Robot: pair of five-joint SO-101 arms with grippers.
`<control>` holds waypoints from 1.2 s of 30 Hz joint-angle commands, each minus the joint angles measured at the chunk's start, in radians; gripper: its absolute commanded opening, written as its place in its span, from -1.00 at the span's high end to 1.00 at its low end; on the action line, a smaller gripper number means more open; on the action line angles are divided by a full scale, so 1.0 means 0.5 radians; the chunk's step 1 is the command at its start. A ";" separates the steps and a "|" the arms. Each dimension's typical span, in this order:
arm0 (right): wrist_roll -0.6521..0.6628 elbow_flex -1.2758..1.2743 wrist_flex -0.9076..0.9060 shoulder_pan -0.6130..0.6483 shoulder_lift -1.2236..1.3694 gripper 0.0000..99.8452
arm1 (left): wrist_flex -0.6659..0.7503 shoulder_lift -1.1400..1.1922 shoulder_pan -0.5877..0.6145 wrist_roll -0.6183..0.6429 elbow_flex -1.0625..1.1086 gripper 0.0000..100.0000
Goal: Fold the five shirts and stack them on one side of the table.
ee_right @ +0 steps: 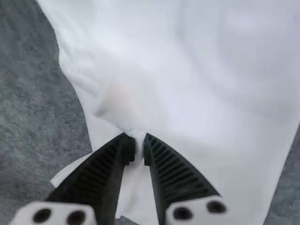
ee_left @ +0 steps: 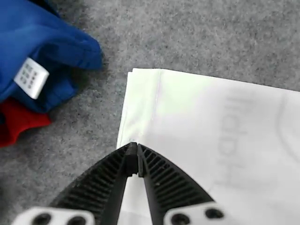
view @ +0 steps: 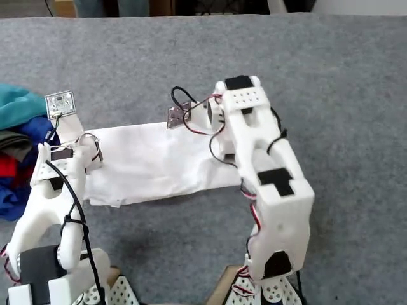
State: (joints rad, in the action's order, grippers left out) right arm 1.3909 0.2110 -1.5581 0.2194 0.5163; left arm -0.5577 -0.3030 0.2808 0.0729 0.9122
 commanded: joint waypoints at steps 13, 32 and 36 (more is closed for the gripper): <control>-0.730 1.017 -0.129 -0.129 0.278 0.53 | 0.000 -0.006 -0.023 -0.018 -0.072 0.94; -1.522 -0.802 0.457 -0.801 -1.204 0.97 | -0.654 0.064 0.097 -0.018 -0.566 0.52; -1.826 -1.395 1.096 -0.862 -1.238 0.97 | -0.709 0.304 0.109 -0.153 -0.680 0.50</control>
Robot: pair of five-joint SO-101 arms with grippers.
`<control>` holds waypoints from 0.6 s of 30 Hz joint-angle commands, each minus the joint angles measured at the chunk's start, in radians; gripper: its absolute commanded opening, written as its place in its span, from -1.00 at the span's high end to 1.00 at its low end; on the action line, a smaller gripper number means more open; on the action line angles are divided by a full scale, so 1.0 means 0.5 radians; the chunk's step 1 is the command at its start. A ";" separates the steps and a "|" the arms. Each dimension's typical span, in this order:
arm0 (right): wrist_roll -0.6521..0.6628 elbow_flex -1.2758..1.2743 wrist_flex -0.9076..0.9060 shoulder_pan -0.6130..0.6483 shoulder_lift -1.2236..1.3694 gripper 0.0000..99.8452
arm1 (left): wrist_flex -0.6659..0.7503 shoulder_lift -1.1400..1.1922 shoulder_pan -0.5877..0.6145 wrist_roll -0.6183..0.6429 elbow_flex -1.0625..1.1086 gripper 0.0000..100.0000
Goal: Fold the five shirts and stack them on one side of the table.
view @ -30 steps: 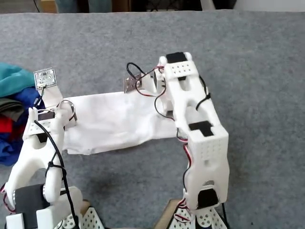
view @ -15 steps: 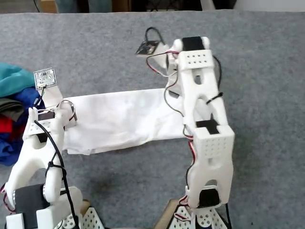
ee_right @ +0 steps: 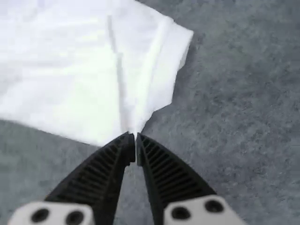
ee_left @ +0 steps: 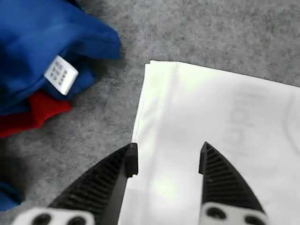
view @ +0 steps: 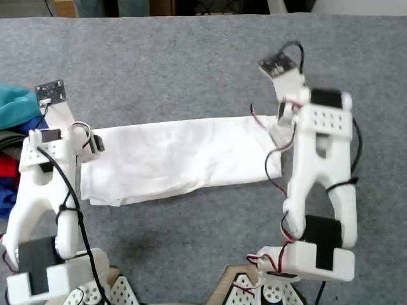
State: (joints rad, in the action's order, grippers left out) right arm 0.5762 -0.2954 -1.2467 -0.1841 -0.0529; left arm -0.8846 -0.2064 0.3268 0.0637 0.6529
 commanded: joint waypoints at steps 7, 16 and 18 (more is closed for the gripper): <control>-0.344 -0.824 0.973 -0.114 -0.112 0.97 | -0.255 0.651 0.256 -0.457 -0.560 0.50; -0.344 -0.919 1.120 -0.285 -0.265 0.97 | -0.405 1.037 0.281 -0.635 -0.839 0.53; -0.344 -0.965 1.148 -0.276 -0.308 0.97 | -0.479 1.043 0.232 -0.638 -0.858 0.62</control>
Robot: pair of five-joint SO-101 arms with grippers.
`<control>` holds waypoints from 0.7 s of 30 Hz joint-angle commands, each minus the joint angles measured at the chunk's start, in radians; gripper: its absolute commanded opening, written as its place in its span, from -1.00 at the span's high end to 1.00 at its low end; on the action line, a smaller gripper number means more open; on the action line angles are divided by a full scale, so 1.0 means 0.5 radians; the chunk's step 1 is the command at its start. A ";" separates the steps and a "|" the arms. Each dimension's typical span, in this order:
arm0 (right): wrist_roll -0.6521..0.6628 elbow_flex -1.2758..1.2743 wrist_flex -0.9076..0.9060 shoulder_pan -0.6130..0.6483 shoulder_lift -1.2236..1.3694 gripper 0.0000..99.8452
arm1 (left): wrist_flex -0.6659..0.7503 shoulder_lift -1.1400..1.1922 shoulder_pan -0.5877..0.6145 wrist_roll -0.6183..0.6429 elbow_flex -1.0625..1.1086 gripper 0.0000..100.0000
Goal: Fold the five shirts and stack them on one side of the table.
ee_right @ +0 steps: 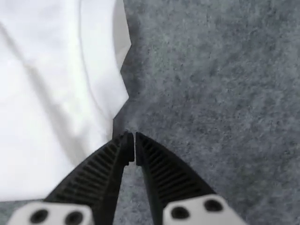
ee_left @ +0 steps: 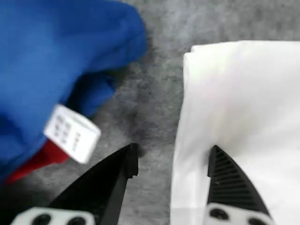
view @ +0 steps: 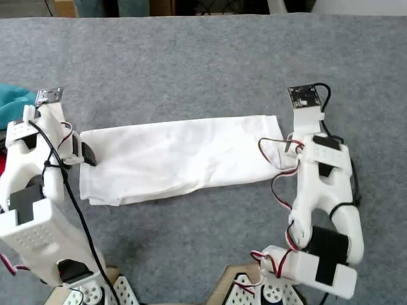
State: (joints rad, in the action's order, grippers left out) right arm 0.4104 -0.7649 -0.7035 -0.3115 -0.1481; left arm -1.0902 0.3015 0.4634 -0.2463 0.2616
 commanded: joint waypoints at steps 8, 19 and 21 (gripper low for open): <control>-0.021 -0.041 0.058 -0.034 -0.351 0.97 | -0.083 0.028 -0.262 -0.015 0.023 0.94; -0.203 0.376 0.181 -0.245 -0.784 0.97 | -0.470 -0.178 -0.419 0.135 -0.358 0.95; -0.236 0.529 0.169 -0.258 -0.806 0.97 | -0.528 -0.230 -0.520 0.147 -0.468 0.95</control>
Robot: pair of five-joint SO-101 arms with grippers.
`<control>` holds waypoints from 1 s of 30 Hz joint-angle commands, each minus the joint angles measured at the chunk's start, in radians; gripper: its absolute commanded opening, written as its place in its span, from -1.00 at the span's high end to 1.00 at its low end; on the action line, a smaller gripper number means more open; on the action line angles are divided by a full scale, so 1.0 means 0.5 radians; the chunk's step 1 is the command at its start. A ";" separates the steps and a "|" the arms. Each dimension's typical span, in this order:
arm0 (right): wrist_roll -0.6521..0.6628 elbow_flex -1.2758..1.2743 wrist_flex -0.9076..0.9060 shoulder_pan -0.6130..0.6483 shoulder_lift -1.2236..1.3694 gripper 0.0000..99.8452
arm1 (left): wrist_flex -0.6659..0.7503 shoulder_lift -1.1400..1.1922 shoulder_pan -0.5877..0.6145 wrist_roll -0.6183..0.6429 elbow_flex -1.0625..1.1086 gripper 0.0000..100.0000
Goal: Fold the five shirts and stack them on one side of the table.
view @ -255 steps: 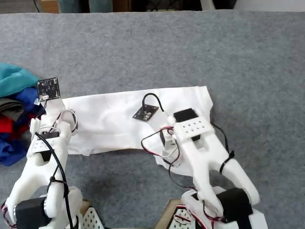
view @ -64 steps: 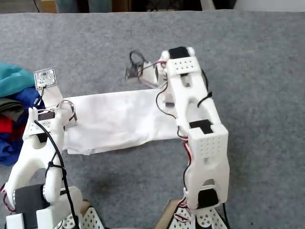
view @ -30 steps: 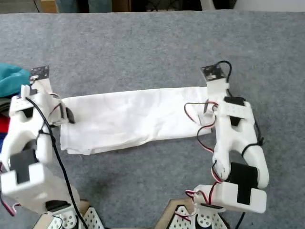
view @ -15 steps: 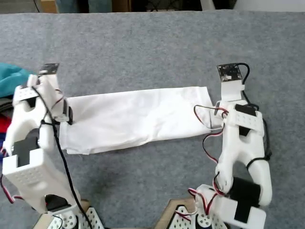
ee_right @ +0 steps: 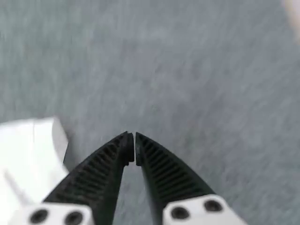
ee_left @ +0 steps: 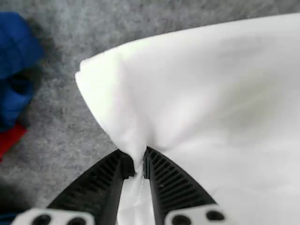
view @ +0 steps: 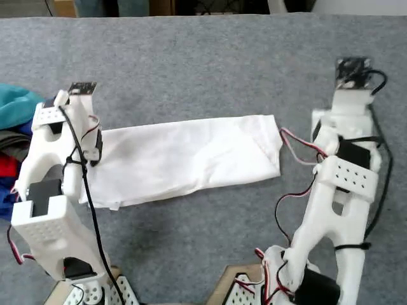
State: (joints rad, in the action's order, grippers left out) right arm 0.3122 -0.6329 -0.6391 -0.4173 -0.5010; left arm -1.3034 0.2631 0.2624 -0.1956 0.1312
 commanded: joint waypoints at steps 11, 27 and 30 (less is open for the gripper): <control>0.724 0.704 -0.273 -0.095 -0.087 0.95 | -0.160 -0.178 -0.824 0.316 -0.493 0.94; 0.890 1.011 -0.381 -0.715 0.084 0.96 | -0.031 0.077 -1.585 0.865 -1.195 0.94; 0.890 1.017 -0.377 -0.758 0.084 0.96 | -0.040 0.227 -1.668 0.957 -1.413 0.94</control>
State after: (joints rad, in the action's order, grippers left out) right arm 0.7495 -0.1910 -0.8278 -0.7656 -0.4595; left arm -1.3418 0.3537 -0.5309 0.2371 -0.4427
